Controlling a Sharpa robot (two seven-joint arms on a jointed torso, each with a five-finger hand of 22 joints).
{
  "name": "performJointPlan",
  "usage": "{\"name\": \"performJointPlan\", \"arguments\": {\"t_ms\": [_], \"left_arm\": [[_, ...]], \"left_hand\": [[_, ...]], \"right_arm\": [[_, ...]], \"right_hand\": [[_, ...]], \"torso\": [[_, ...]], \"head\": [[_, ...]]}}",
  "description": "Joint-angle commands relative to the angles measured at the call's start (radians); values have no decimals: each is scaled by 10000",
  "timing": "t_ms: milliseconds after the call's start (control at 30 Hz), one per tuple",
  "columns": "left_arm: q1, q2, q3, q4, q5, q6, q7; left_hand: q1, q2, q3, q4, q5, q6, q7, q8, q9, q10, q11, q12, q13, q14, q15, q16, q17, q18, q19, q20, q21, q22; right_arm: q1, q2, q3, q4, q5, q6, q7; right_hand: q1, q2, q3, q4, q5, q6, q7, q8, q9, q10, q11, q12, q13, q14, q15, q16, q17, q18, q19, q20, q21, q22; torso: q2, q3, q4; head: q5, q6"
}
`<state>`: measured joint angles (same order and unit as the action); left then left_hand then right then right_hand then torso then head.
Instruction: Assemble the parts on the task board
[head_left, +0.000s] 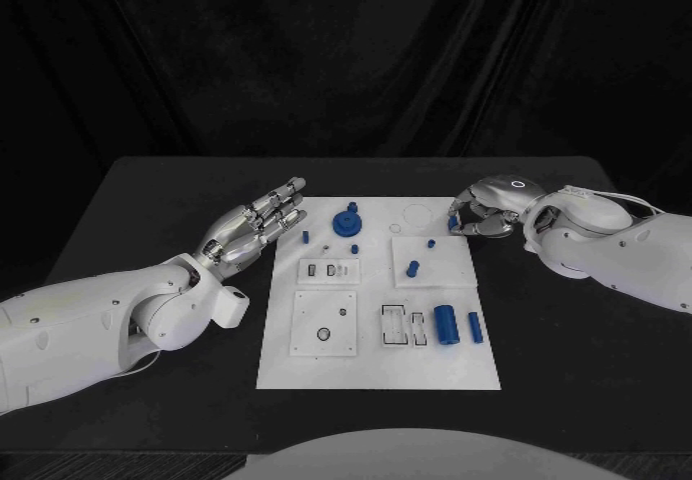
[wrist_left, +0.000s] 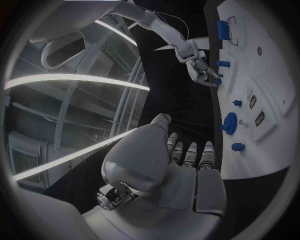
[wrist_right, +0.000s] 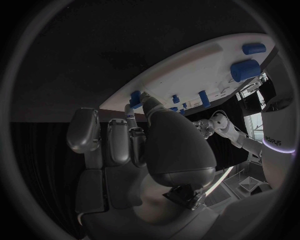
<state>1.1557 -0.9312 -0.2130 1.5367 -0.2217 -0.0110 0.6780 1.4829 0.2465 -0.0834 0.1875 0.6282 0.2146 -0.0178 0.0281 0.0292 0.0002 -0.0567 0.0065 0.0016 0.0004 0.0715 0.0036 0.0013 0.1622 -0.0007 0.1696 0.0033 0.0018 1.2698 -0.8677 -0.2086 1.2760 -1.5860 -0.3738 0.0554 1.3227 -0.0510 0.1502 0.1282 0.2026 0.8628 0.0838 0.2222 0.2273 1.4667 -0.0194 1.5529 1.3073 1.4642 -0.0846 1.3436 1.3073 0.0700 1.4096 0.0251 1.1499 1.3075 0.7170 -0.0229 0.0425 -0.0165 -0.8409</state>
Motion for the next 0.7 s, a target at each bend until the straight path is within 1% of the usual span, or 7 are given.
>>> {"name": "performJointPlan", "arguments": {"t_ms": [33,233,433,500,600,667,700], "left_arm": [[-20,10,7,7,-27,161,335],[-25,24,7,-1,-27,180,330],[-28,35,7,-8,-27,191,324],[-29,37,7,-9,-27,194,321],[-31,30,7,-5,-27,198,316],[-31,20,7,-2,-27,198,314],[-31,11,7,0,-27,197,312]], "left_hand": [[-4,47,65,2,64,8,45,16,5,-2,81,-65,-16,-4,89,-36,-13,54,25,59,-19,-5],[-4,47,65,2,64,8,45,16,5,-2,81,-65,-16,-4,89,-36,-13,54,25,59,-19,-5],[-9,52,91,-13,64,3,53,16,4,-2,92,-65,-16,-4,101,-36,-13,53,25,69,-19,-5],[-9,52,91,-13,64,3,53,16,4,-2,92,-65,-16,-4,101,-36,-13,53,25,69,-19,-5],[-9,52,91,-13,64,3,53,16,4,-2,92,-65,-16,-4,101,-36,-13,53,25,69,-19,-5],[-9,52,91,-13,64,3,53,16,4,-2,92,-65,-16,-4,101,-36,-13,53,25,69,-19,-5],[-9,52,91,-13,64,3,53,16,4,-2,92,-65,-16,-4,101,-36,-13,53,25,69,-19,-5]], "right_arm": [[-27,15,7,-38,-53,-112,-43],[-37,69,8,-102,-52,-213,81],[-43,100,8,-112,-24,-382,220],[-45,101,8,-108,-12,-490,282],[-46,77,8,-63,63,-730,390],[-45,50,8,-9,142,-880,446],[-43,29,8,36,179,-968,472]], "right_hand": [[118,30,16,-72,144,14,-15,133,125,758,32,-54,2210,656,49,-65,378,200,17,57,-40,674],[284,115,83,-246,725,-58,-67,728,656,744,-7,-63,2190,649,16,-62,342,203,30,34,-110,698],[353,181,125,-360,877,78,-153,1333,1144,742,-77,-63,2188,643,-30,-65,314,205,45,-7,-141,730],[388,216,149,-413,954,107,-192,1615,1377,748,-108,-57,2197,644,-55,-49,318,205,51,-29,-156,744],[428,264,197,-461,1108,109,-223,1898,1613,754,-132,-52,2206,643,-76,-45,310,201,64,-49,-157,767],[436,268,208,-472,1160,103,-227,1956,1662,747,-134,-57,2195,643,-80,-41,311,201,65,-53,-165,769],[452,268,242,-495,1322,69,-229,2081,1776,754,-137,-52,2204,642,-83,-40,305,202,71,-62,-175,779]], "torso": [[2,-1,-7],[14,4,-3],[6,4,5],[2,-1,0],[3,-2,0],[2,-3,-4],[2,-3,-5]], "head": [[9,-21],[-1,-24],[-5,-29],[16,-31],[33,-34],[59,-38],[67,-38]]}}
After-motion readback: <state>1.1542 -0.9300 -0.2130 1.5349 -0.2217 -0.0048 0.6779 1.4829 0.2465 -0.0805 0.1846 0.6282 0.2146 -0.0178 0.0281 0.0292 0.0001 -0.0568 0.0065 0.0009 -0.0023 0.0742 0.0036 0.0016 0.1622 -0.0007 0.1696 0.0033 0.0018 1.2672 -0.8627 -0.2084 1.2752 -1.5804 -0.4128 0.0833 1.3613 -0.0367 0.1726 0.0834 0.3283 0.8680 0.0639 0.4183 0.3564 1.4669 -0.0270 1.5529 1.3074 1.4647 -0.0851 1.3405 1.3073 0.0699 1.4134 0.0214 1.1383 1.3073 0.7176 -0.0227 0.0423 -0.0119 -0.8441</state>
